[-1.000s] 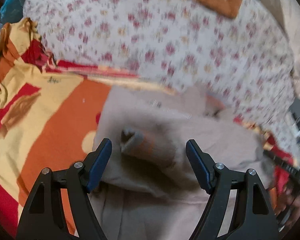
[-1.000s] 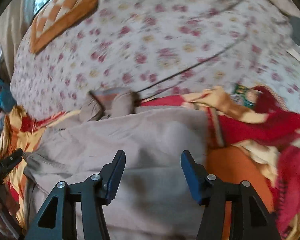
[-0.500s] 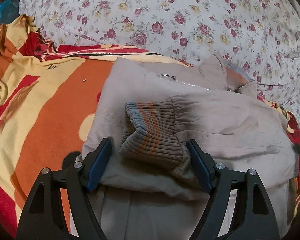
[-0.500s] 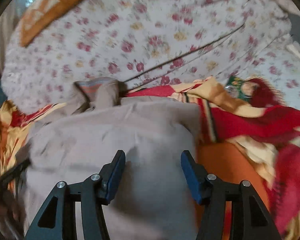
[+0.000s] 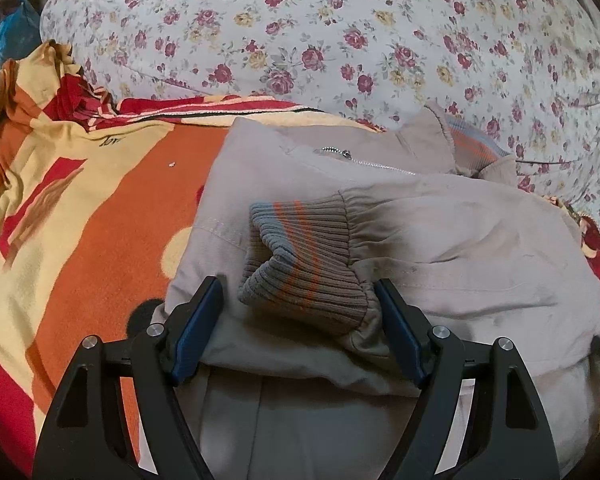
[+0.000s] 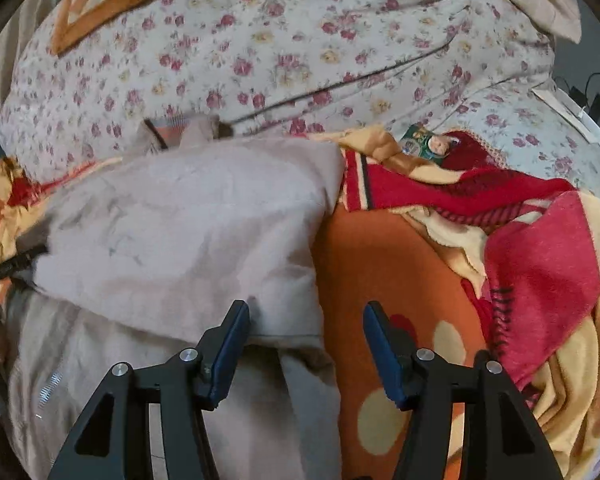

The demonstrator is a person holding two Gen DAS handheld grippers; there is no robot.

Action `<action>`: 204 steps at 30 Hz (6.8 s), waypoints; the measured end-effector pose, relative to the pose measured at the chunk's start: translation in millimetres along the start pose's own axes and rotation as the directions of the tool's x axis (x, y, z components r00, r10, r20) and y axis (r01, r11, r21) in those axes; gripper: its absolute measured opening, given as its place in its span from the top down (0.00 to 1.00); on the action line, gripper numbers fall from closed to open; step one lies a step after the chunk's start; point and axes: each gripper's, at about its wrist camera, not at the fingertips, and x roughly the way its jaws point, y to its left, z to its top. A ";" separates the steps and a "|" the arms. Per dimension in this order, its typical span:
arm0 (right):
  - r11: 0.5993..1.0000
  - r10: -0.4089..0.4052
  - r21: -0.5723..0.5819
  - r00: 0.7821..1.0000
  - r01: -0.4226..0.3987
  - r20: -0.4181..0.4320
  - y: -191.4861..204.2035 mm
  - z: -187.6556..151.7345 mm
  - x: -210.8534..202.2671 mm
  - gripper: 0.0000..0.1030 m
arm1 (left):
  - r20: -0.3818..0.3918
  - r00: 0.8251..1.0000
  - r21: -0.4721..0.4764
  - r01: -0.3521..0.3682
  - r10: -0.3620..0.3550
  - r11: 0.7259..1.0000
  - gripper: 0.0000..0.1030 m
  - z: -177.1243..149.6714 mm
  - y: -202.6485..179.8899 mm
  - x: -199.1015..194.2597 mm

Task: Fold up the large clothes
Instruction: 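Release the cuff with the left gripper and smooth the folded side with the right gripper, then move both grippers to the ribbed hem of the beige jacket, then grasp the ribbed jacket hem with both grippers, then lift the held hem and fold it toward the collar with both grippers, then lay the hem onto the collar and open both grippers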

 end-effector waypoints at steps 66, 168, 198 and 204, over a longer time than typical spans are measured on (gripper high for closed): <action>0.998 0.062 -0.022 0.998 -0.063 -0.024 -31.1 -115.0 -76.7 0.98 | -0.124 0.988 0.011 0.099 -0.096 0.995 0.24 -153.5 62.8 -136.6; 0.580 0.811 0.038 0.581 -0.814 0.062 22.5 -129.1 -157.0 0.87 | -0.132 0.862 -0.012 0.493 -0.490 0.870 0.86 -125.6 55.3 -215.5; 0.831 0.438 0.263 0.868 -0.490 0.233 -25.8 108.4 22.7 0.90 | 0.042 0.978 -0.137 0.209 -0.206 0.968 0.85 124.6 27.3 -1.0; 0.805 0.437 0.384 0.890 -0.452 0.133 -31.9 117.7 85.4 0.82 | -0.072 0.965 -0.187 0.236 -0.253 0.954 0.58 122.3 38.1 40.0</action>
